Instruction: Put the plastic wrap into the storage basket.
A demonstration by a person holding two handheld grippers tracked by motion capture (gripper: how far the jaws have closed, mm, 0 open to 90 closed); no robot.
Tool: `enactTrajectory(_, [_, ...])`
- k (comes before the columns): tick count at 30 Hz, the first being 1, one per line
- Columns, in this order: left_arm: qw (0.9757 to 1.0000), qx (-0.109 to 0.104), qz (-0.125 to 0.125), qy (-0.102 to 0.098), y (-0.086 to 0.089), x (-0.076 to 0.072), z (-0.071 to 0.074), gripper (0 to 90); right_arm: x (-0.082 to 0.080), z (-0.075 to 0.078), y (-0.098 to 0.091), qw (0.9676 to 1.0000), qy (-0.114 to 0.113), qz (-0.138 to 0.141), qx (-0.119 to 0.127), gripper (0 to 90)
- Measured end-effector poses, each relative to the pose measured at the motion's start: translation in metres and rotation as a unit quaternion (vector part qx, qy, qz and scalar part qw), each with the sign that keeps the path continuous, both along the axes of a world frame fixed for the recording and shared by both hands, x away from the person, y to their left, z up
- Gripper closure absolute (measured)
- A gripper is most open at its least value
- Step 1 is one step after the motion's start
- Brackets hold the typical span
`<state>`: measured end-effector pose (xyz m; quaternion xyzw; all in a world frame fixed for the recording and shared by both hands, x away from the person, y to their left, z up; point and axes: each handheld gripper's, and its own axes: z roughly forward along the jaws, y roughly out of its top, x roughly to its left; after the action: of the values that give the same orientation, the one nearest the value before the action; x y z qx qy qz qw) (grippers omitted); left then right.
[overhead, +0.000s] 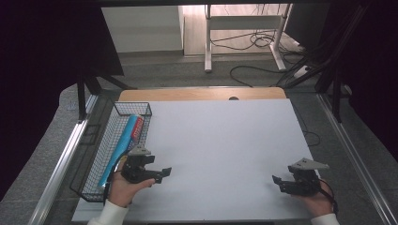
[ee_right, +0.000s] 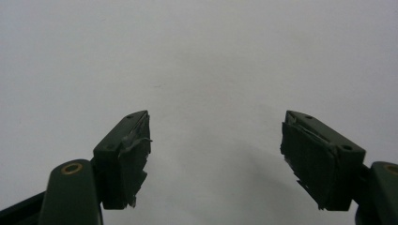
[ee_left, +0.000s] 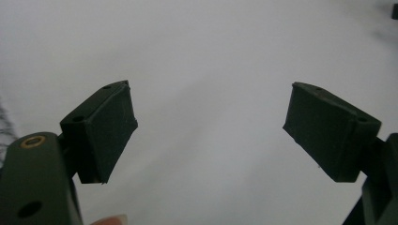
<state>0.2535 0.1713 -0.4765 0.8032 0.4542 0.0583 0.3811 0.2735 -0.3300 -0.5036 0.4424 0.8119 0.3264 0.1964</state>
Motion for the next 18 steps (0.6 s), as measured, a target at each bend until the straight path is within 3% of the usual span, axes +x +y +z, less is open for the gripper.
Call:
enactTrajectory(3, [0.9999, 0.013, -0.01, 0.004, -0.0066, -0.0016, -0.0064, 16.2, -0.0006, -0.0007, 0.0028, 0.9999, -0.008, 0.008, -0.005, 24.4])
enactTrajectory(18, [1.0, 0.001, 0.0, -0.001, -0.0062, -0.0043, -0.0101, 16.3, -0.0027, 0.0057, 0.007, 0.9986, -0.037, 0.035, 0.016, 23.7])
